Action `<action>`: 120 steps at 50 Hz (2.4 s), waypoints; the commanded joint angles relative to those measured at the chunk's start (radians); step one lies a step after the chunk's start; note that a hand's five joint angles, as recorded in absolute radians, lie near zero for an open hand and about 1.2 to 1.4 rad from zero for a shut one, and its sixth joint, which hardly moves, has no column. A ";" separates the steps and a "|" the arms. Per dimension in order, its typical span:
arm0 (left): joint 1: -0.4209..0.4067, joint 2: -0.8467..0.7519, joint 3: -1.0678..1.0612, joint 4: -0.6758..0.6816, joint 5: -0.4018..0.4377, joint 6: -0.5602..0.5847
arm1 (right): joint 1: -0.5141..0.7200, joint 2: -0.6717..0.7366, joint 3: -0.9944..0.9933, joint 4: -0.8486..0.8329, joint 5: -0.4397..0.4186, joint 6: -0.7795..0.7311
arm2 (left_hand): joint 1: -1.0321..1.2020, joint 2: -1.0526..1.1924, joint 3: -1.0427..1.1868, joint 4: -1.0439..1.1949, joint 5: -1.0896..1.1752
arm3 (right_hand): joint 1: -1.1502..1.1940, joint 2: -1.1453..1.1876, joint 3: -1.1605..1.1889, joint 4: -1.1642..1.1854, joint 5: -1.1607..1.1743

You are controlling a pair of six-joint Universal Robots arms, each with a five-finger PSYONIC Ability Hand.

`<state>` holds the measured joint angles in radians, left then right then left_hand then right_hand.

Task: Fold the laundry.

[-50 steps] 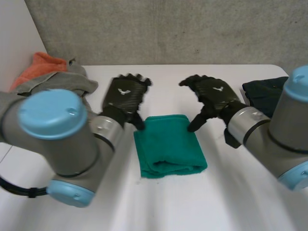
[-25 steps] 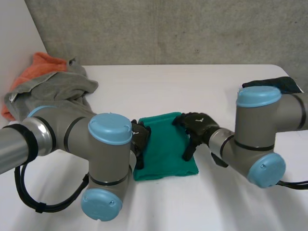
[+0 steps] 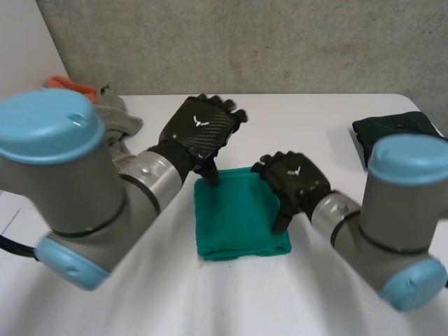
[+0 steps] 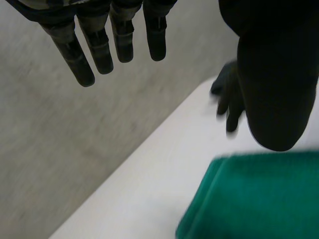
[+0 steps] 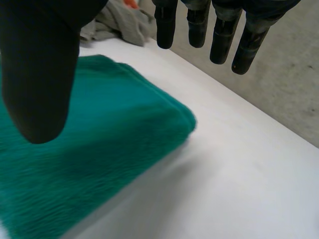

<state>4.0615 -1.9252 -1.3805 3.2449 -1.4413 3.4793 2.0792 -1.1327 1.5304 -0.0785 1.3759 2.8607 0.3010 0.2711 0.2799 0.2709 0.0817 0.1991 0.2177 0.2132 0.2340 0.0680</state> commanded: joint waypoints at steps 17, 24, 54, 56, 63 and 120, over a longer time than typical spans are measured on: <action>0.089 0.075 -0.038 -0.062 0.355 -0.103 | 0.127 0.185 0.111 -0.348 -0.021 -0.126 | -0.020 0.010 0.001 0.010 0.025 | 0.185 0.166 0.171 0.150 0.141; 0.093 0.077 -0.041 -0.060 0.355 -0.103 | 0.125 0.206 0.065 -0.369 -0.003 -0.126 | -0.023 0.007 -0.002 0.007 0.022 | 0.502 0.483 0.488 0.467 0.459; 0.135 0.113 -0.034 -0.059 0.329 -0.108 | -0.152 0.271 -0.350 -0.371 -0.107 -0.176 | -0.020 0.010 0.001 0.010 0.025 | 1.197 1.179 1.183 1.162 1.154; 0.135 0.120 -0.035 -0.059 0.329 -0.109 | -0.188 0.274 -0.389 -0.374 -0.136 -0.175 | -0.020 0.010 0.001 0.010 0.025 | 1.197 1.179 1.183 1.162 1.154; 0.134 0.129 -0.040 -0.059 0.329 -0.108 | -0.370 0.332 -0.593 -0.417 -0.245 -0.158 | -0.020 0.010 0.001 0.010 0.025 | 1.197 1.179 1.183 1.162 1.154; 0.024 0.143 -0.072 -0.062 0.320 -0.109 | -1.119 0.108 -0.162 -0.190 -0.333 -0.133 | -0.017 0.013 0.004 0.013 0.028 | -0.025 -0.043 -0.039 -0.059 -0.068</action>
<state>4.1075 -1.7882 -1.4429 3.1851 -1.1288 3.3692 1.0700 -0.9281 1.3687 -0.5000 0.8964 2.7825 0.3010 0.2712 0.2798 0.2709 0.0817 0.2021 0.2196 0.2146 0.2353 0.0676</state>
